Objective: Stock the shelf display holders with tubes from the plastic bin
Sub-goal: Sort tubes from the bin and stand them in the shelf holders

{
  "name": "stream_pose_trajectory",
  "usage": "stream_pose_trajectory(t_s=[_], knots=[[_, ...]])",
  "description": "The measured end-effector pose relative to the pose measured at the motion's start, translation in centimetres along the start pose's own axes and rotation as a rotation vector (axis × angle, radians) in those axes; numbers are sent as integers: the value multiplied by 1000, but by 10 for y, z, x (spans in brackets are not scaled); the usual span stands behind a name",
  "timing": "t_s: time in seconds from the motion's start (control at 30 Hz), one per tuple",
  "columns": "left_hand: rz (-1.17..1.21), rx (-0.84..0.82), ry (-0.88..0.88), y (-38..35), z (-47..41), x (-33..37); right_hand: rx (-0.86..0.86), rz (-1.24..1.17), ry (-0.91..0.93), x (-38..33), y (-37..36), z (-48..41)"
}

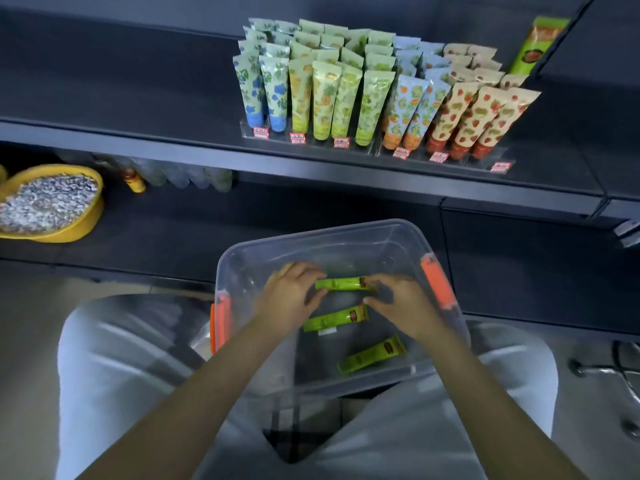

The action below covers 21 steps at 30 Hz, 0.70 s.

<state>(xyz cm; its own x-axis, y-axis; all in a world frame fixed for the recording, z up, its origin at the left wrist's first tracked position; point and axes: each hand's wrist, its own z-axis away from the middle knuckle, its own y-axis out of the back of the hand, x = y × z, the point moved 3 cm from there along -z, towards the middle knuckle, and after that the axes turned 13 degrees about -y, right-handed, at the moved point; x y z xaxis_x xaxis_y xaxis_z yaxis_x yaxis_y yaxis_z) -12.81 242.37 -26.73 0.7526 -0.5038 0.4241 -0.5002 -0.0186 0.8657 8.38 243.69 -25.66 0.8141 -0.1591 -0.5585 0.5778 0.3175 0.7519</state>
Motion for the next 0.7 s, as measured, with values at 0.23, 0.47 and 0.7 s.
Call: stream_pose_trajectory(t_s=[0.23, 0.47, 0.7], knots=[[31, -226, 99, -52, 30, -27, -161, -66, -248, 41, -55, -1], [104, -343, 163, -75, 37, -36, -202, -121, -467, 69, -72, 13], [191, -454, 241, -101, 34, -43, -253, -62, -526, 72, -81, 15]])
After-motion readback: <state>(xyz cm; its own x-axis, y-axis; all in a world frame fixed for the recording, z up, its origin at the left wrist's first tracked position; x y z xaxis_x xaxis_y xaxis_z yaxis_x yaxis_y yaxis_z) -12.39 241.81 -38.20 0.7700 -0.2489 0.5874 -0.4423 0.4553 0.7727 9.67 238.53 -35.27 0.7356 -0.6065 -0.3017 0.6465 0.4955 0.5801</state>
